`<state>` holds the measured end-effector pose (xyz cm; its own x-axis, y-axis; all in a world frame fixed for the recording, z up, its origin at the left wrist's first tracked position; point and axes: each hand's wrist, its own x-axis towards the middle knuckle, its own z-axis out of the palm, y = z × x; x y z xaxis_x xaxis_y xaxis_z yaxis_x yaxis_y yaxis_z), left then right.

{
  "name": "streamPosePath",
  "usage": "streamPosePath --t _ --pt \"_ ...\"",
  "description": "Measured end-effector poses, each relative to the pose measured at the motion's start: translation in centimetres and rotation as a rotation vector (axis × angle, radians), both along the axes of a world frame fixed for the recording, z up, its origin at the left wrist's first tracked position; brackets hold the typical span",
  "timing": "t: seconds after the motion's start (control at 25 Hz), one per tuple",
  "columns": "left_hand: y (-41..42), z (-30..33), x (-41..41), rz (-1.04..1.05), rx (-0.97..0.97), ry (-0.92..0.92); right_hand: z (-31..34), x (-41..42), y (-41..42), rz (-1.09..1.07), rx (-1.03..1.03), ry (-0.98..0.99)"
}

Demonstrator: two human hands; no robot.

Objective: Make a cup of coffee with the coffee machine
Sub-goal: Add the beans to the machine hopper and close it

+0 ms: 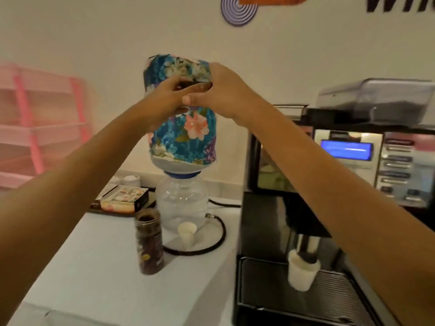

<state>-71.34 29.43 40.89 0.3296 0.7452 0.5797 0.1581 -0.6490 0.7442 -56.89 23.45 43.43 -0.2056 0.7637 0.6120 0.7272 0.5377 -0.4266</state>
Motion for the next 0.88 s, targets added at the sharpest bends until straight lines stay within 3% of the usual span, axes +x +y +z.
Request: streamPosePath --t 0.16,0.4,0.56,0.88 --pt "0.2 -5.0 -7.3 -0.025 -0.023 0.034 -5.8 -6.4 2.4 0.085 -0.177 0.166" --pt "1.7 -16.0 -13.2 0.169 -0.223 0.073 -16.1 -10.3 4.5 0.206 -0.385 0.259" --pt "1.2 -24.2 -12.0 0.127 -0.363 0.023 -23.7 -9.8 5.4 0.091 -0.478 0.288" --pt "0.2 -39.6 -8.4 0.252 -0.393 0.208 -39.3 -7.8 6.0 -0.103 -0.683 0.275"
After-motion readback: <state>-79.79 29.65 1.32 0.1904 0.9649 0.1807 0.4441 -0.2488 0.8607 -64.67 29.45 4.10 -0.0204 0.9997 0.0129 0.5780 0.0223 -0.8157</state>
